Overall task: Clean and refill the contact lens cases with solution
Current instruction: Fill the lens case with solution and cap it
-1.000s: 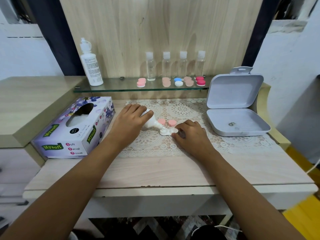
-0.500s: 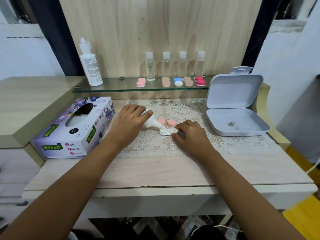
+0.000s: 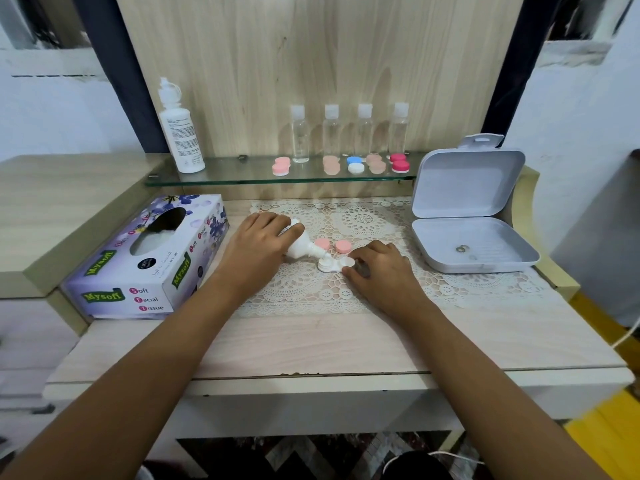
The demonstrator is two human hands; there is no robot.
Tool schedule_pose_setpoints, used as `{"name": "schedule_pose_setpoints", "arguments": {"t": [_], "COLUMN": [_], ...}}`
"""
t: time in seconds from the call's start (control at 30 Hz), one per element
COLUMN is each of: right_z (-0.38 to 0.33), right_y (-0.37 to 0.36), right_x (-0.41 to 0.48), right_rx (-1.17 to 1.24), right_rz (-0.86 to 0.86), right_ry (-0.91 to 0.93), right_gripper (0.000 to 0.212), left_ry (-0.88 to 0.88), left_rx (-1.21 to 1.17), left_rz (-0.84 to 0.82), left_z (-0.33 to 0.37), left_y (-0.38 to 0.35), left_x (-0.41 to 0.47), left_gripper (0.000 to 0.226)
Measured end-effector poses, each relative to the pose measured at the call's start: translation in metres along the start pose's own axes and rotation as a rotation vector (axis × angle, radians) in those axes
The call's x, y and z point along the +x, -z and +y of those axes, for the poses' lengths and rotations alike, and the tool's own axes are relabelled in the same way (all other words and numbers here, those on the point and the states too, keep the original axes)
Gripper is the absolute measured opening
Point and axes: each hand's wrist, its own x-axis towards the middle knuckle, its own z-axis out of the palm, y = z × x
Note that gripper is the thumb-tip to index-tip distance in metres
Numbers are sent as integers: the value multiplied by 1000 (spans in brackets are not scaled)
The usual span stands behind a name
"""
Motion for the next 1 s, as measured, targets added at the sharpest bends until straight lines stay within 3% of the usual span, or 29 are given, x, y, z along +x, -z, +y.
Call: {"name": "schedule_pose_setpoints", "arguments": {"t": [1.0], "right_z": [2], "right_y": [-1], "right_x": [0], "right_rx": [6], "right_rz": [11], "right_ry": [7], "right_gripper": [31], "left_ry": [-58], "left_rx": [-3], "left_rz": [81], "left_z": [14], "left_y": [-11], "left_x": [20], "left_gripper": [44]}}
